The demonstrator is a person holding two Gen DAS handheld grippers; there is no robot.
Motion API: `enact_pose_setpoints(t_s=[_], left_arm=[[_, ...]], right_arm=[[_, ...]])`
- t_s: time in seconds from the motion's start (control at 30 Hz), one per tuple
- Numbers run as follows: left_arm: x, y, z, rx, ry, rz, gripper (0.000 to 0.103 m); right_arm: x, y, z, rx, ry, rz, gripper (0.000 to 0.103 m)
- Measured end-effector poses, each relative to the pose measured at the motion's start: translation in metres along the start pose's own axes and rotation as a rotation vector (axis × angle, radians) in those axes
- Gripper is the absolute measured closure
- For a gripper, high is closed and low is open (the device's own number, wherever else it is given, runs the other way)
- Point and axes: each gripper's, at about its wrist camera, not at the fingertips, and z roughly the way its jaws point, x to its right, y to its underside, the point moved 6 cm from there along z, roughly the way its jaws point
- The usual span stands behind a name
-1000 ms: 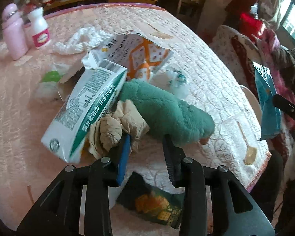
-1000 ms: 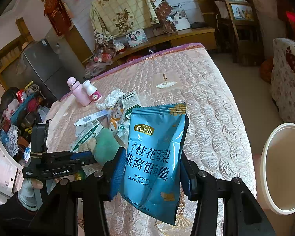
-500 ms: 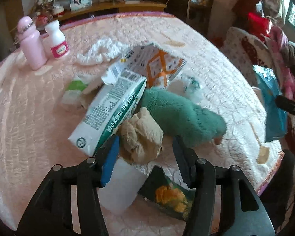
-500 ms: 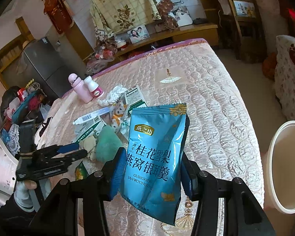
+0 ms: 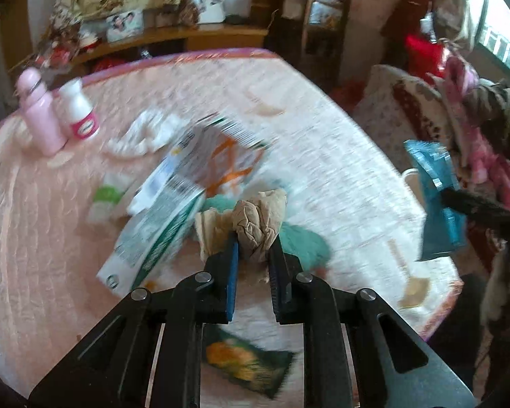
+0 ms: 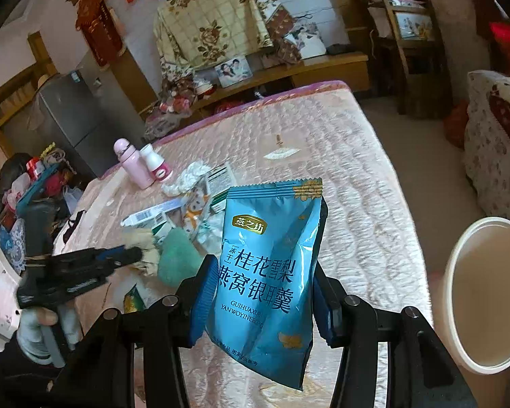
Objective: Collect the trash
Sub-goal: 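Carry both items to the white bucket and open both tools over it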
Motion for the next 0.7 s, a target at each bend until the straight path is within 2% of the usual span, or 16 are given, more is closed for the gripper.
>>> enact_pose_setpoints(t_s=[0.33,0.7], left_arm=[[0.096,-0.035,0.000,0.012,0.141,0.094,0.090],[0.200,-0.054,0.036,-0.017,0.239,0.186,0.090]], right_arm=[[0.056,-0.003,-0.040,0.046,0.097,0.061,0.054],[0.148,0.012,-0.085,0.073,0.246,0.172,0.054]])
